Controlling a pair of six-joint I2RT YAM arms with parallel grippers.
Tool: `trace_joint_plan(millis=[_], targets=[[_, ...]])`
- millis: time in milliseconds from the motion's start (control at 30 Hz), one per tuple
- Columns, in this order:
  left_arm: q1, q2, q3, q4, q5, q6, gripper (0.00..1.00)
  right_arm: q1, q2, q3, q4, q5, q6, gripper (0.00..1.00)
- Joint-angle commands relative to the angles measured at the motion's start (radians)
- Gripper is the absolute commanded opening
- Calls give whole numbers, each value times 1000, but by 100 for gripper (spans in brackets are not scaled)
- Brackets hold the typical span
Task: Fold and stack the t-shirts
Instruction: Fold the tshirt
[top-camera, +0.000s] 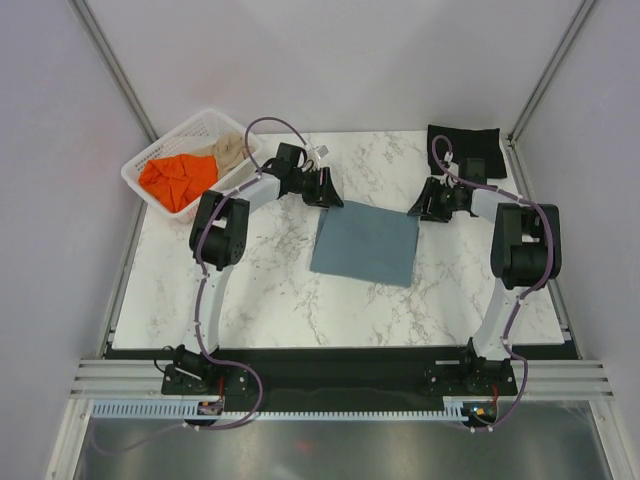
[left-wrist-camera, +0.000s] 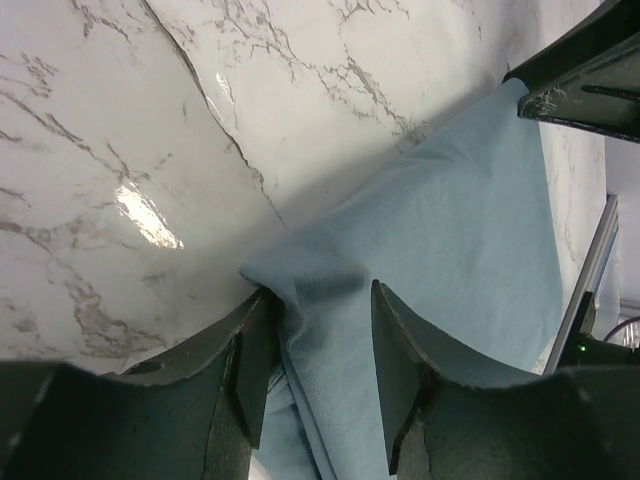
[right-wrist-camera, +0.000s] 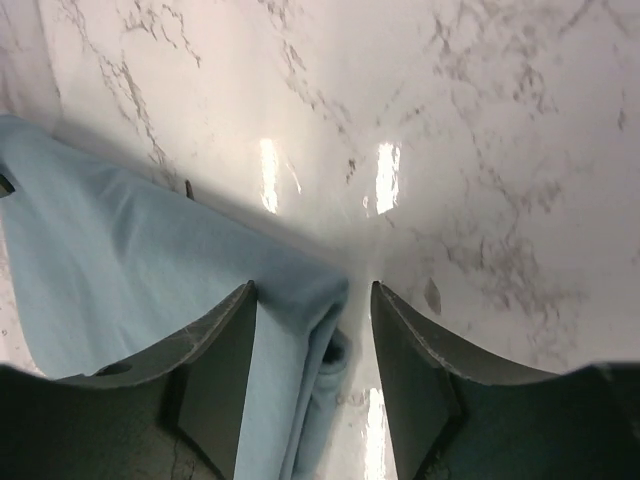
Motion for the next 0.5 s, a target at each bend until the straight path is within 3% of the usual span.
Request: trace_joint_plan(millis=[0,67,167,200,267,300,333,467], targets=[[1,20,54,8,27,57,50,-3,69,40,11,-53,-31,55],[1,23,59,10,22,60,51,-3,87,46,11,-56,-36,48],[3,29,72,8,33,60,48,-3,95,49,11,-53,-42,28],[3,27,77,8,36,52,33,-3,94,52,11,-53,-42,21],[3,21,88,10,44,37,22,-3,92,63,11,-55,-40,6],[3,21,92,8,51,17,8,-3,89,69,11,-59,-37,1],[3,14,97,10,57,6,2,-3,80,73,12,-62,-34,0],[1,-18,102,10,62,-34,2,0,38,75,23,-79,-14,0]])
